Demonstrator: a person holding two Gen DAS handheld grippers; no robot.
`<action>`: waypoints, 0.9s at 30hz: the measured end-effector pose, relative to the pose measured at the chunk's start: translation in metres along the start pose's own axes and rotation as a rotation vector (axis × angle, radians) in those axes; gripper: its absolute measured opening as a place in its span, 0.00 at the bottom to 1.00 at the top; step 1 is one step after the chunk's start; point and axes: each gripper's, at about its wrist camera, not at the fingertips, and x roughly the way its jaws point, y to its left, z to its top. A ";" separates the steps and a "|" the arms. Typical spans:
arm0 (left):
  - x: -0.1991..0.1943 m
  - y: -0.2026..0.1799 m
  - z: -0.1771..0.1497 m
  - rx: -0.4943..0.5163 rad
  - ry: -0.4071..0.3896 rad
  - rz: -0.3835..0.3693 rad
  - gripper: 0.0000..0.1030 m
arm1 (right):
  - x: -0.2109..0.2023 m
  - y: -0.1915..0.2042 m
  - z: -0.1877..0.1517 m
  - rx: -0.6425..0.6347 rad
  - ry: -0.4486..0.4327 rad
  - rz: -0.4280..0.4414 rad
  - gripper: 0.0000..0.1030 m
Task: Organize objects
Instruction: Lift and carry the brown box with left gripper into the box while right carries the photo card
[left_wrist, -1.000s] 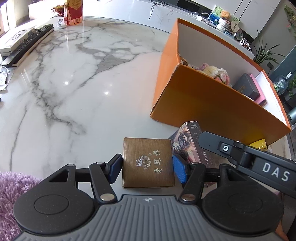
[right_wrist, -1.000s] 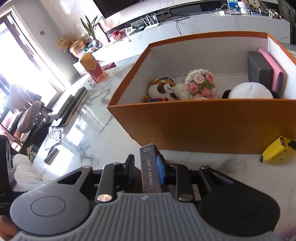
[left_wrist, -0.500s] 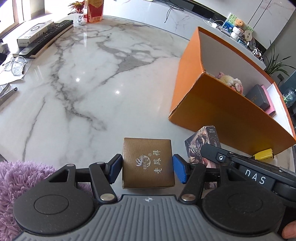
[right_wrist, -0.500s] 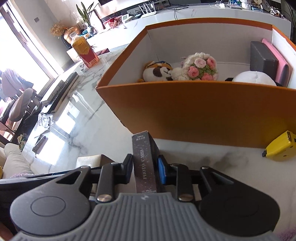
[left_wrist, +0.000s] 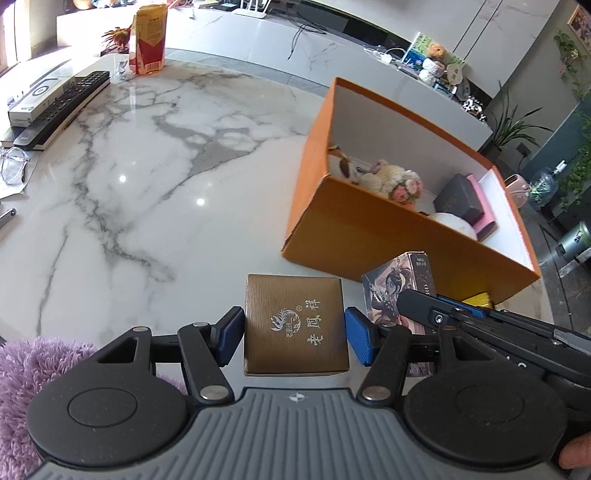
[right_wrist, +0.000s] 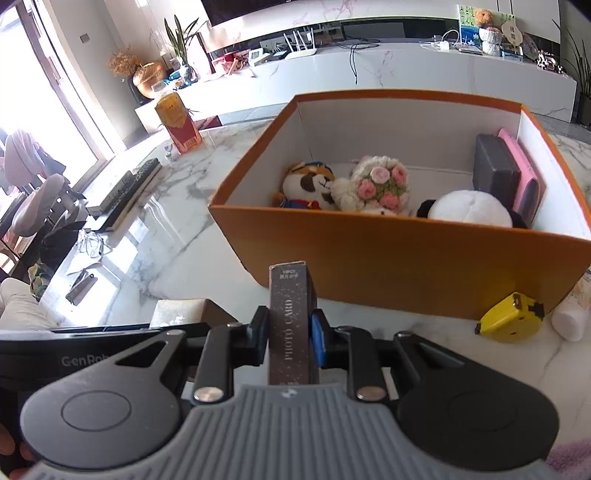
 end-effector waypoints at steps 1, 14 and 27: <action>-0.006 -0.004 0.002 0.008 -0.006 -0.021 0.67 | -0.008 -0.001 0.002 0.003 -0.013 0.003 0.24; -0.027 -0.076 0.084 0.136 -0.131 -0.213 0.67 | -0.084 -0.044 0.071 0.018 -0.182 0.011 0.24; 0.077 -0.115 0.153 0.166 -0.110 -0.274 0.67 | -0.003 -0.117 0.162 -0.027 -0.185 -0.137 0.24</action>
